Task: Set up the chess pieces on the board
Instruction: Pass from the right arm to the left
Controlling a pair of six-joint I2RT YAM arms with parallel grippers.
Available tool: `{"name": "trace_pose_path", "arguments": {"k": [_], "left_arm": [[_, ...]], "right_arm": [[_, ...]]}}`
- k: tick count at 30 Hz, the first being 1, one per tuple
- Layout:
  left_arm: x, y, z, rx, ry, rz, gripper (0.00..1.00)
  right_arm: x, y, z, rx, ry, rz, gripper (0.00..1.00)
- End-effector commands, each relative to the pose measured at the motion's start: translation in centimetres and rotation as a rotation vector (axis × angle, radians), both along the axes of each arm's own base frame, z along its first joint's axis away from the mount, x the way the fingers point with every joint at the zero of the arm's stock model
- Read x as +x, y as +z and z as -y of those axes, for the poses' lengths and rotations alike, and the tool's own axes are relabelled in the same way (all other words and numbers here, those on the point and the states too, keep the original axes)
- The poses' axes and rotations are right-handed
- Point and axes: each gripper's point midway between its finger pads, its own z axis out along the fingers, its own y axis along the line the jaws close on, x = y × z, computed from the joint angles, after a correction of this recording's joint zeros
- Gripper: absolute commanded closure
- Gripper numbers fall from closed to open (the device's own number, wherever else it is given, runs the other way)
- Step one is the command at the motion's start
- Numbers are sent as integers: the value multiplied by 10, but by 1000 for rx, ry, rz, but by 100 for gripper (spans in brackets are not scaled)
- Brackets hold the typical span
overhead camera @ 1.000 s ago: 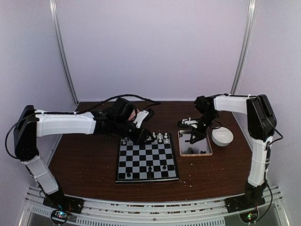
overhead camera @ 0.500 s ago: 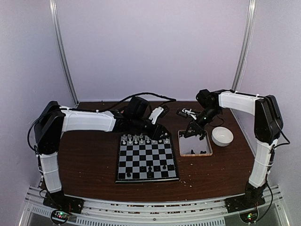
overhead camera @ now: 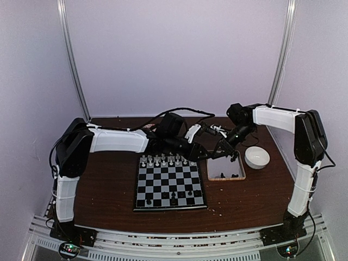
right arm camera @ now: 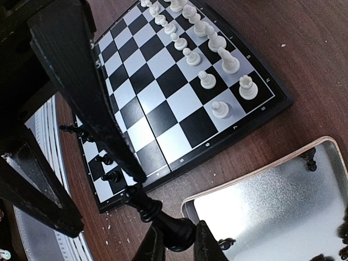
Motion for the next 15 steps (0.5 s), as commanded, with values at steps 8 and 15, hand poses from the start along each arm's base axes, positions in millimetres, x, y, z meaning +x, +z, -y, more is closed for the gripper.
{"name": "trace_pose_path", "arguments": {"k": [8,15], "left_arm": [[7,12,17,-66,-12,-19,65],[7,11,19,-75,-12,-27,75]], "right_arm": [[-11,17,-5,40,33,15,85],[-13,17,-6,38,42,21,85]]}}
